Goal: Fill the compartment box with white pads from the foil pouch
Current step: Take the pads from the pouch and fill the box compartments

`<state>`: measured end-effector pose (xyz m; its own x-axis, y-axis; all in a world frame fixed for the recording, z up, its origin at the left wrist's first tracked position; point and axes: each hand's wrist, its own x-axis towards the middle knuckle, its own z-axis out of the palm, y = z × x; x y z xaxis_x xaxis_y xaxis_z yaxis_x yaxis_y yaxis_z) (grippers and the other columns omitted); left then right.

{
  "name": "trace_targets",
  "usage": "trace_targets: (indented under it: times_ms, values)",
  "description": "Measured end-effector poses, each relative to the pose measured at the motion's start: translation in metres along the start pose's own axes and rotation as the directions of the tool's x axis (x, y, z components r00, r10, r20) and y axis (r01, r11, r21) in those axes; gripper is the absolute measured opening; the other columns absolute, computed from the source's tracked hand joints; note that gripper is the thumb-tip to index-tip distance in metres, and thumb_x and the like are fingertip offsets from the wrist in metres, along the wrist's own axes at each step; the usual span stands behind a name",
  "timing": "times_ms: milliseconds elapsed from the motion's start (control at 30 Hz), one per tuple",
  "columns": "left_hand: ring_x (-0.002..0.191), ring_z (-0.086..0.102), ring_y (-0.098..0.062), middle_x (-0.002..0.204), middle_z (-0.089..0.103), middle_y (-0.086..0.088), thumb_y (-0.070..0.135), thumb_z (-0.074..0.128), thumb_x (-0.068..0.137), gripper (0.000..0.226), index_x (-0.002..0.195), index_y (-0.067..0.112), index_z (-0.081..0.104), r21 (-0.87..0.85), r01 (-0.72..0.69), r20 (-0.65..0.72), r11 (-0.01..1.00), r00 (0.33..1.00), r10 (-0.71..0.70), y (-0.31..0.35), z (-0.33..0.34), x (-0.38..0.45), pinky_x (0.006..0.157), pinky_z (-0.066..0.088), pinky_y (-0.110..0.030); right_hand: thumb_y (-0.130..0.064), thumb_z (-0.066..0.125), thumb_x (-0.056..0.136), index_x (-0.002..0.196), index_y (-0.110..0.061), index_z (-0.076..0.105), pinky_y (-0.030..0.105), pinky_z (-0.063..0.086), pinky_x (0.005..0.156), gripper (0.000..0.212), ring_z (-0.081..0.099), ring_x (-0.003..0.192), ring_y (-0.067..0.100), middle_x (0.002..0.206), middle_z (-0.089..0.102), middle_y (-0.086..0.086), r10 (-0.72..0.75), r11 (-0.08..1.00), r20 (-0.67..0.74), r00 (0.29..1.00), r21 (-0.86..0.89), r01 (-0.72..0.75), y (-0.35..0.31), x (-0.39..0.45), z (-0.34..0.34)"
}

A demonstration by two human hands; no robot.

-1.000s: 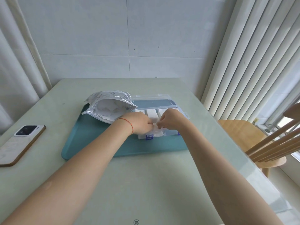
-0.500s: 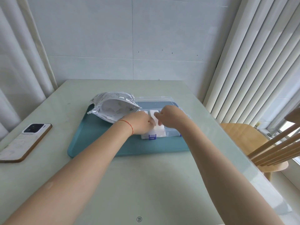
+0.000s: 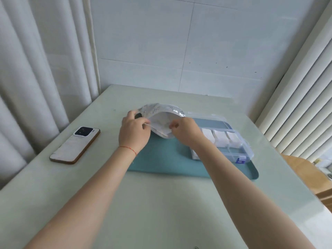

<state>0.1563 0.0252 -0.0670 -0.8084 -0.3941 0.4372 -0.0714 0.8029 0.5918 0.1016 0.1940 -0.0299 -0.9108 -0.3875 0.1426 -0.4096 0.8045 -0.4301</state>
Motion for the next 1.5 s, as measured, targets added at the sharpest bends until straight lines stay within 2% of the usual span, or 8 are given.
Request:
trace_targets:
  times_ms: [100,300,633,800,1000,1167,1333,1500]
  values:
    - [0.11,0.057,-0.025,0.129,0.054,-0.005,0.011,0.051,0.089,0.035,0.12,0.016,0.068,-0.094,0.027,0.07,0.995,0.997,-0.02,0.0,0.003,0.002,0.092,0.041,-0.03,-0.006,0.049,0.086,0.112,-0.019,0.069,0.032,0.052,0.082,0.035,0.06,0.106,0.023,0.115,0.065,0.001,-0.014,0.999,0.036,0.999,-0.039,0.016,-0.004,0.014,0.018]
    - [0.097,0.061,-0.026,0.119,0.057,-0.005,0.008,0.051,0.088,0.037,0.12,0.012,0.068,-0.159,0.021,0.057,0.987,0.998,-0.012,0.0,0.006,0.004,0.086,0.044,-0.032,-0.028,0.062,0.09,0.119,-0.025,0.059,0.027,0.041,0.064,0.029,0.062,0.1,0.027,0.116,0.063,0.001,-0.014,0.948,0.03,0.999,-0.318,0.022,-0.007,0.037,0.043]
    - [0.089,0.06,-0.026,0.121,0.051,-0.003,0.013,0.052,0.089,0.033,0.118,0.017,0.068,-0.115,0.035,0.052,0.993,0.998,-0.03,0.006,0.007,0.004,0.076,0.047,-0.032,-0.015,0.049,0.089,0.083,-0.011,0.063,0.027,0.033,0.054,0.015,0.056,0.081,0.029,0.086,0.065,0.005,-0.039,0.985,-0.091,0.995,-0.172,0.023,-0.01,0.035,0.033]
    - [0.07,0.053,-0.017,0.09,0.056,0.002,0.023,0.054,0.09,0.013,0.088,0.021,0.067,-0.21,0.036,-0.049,0.977,0.998,-0.048,0.027,0.002,-0.002,0.066,0.043,-0.031,-0.014,0.059,0.087,0.06,-0.018,0.045,0.028,0.026,0.049,0.031,0.034,0.058,0.017,0.059,0.039,-0.002,-0.035,0.985,-0.006,0.999,0.171,0.036,0.003,0.01,-0.012]
    - [0.072,0.063,-0.017,0.078,0.067,-0.005,0.041,0.061,0.092,0.033,0.084,0.01,0.071,-0.693,0.439,0.524,0.572,0.852,-0.02,0.055,0.001,-0.007,0.055,0.054,-0.027,-0.01,0.067,0.091,0.079,-0.005,0.058,0.016,0.022,0.042,0.016,0.028,0.041,0.009,0.046,0.038,-0.01,-0.082,0.851,0.275,0.958,0.519,-0.077,0.024,-0.028,-0.055]
    - [0.064,0.068,-0.022,0.091,0.063,-0.017,0.017,0.061,0.096,0.016,0.101,0.002,0.066,-0.742,0.564,0.573,0.363,0.814,-0.095,0.063,0.014,-0.008,0.052,0.055,-0.026,-0.018,0.073,0.086,0.09,-0.01,0.065,0.028,0.03,0.053,0.012,0.041,0.049,0.017,0.057,0.056,0.001,0.048,0.817,0.153,0.987,0.562,-0.126,0.052,-0.029,-0.051]
    - [0.062,0.07,-0.024,0.09,0.07,-0.018,0.013,0.063,0.093,0.017,0.1,-0.001,0.067,-0.665,0.546,0.585,0.511,0.805,-0.099,0.067,0.013,-0.001,0.055,0.057,-0.027,-0.005,0.06,0.093,0.095,-0.005,0.068,0.027,0.038,0.057,0.009,0.046,0.059,0.018,0.071,0.061,0.009,0.012,0.728,0.082,0.997,0.682,-0.065,0.073,-0.031,-0.065]
    - [0.06,0.066,-0.02,0.072,0.071,-0.008,0.014,0.067,0.091,0.011,0.09,0.003,0.07,-0.548,0.422,0.678,0.722,0.729,0.088,0.08,0.014,0.013,0.056,0.057,-0.026,-0.016,0.061,0.091,0.1,-0.027,0.075,0.032,0.038,0.067,0.019,0.046,0.073,0.015,0.086,0.068,0.003,-0.125,0.867,0.158,0.979,0.497,0.03,0.079,-0.026,-0.08]
